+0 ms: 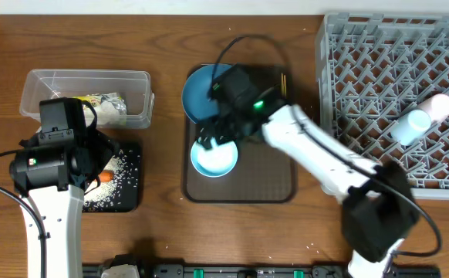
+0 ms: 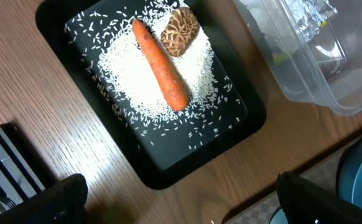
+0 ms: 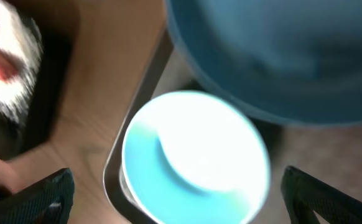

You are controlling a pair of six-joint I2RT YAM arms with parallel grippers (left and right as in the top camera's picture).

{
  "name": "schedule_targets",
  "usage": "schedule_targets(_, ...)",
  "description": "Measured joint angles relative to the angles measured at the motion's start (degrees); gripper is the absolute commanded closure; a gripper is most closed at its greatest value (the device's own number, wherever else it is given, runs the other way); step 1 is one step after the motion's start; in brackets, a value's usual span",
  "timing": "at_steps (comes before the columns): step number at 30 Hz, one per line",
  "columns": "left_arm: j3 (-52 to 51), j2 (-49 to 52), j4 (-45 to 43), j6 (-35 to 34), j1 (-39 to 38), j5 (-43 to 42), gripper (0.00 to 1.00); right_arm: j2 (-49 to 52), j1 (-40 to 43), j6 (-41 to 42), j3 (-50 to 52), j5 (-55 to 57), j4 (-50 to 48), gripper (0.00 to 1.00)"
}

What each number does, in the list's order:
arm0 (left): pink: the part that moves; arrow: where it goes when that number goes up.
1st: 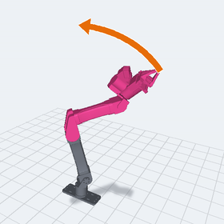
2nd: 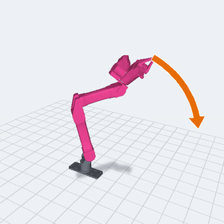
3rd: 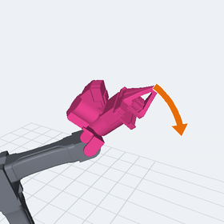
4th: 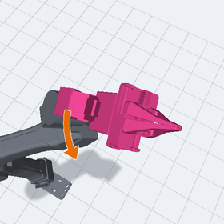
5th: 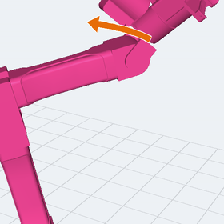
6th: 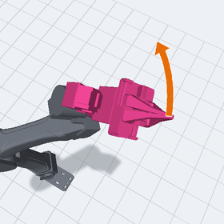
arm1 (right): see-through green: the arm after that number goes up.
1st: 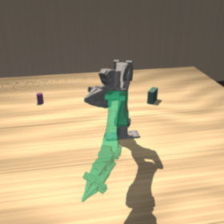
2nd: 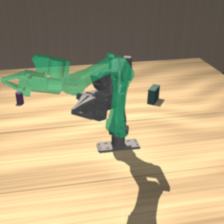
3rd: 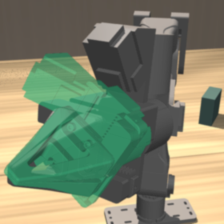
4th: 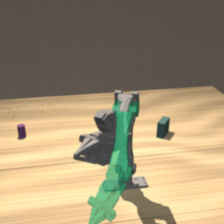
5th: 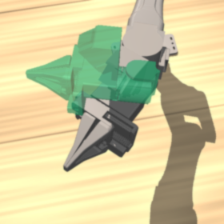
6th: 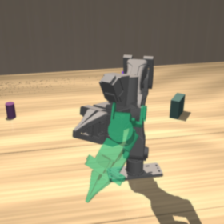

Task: Sort waste into correct bins and load items into the dishwasher rack
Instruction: 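Move the right gripper to the light-blue bowl and grasp its rim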

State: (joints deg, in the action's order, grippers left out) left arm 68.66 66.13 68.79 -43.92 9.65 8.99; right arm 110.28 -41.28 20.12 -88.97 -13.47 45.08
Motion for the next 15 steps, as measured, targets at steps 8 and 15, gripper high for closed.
schedule_targets(8,0.0,0.0,0.0,0.0,0.0,0.0,0.02,0.7,-9.0,-0.2,0.0,3.4,-0.9,0.2)
schedule_targets(15,0.0,0.0,0.0,0.0,0.0,0.0,0.02,1.7,-14.0,-0.2,0.0,11.9,-1.4,0.25)
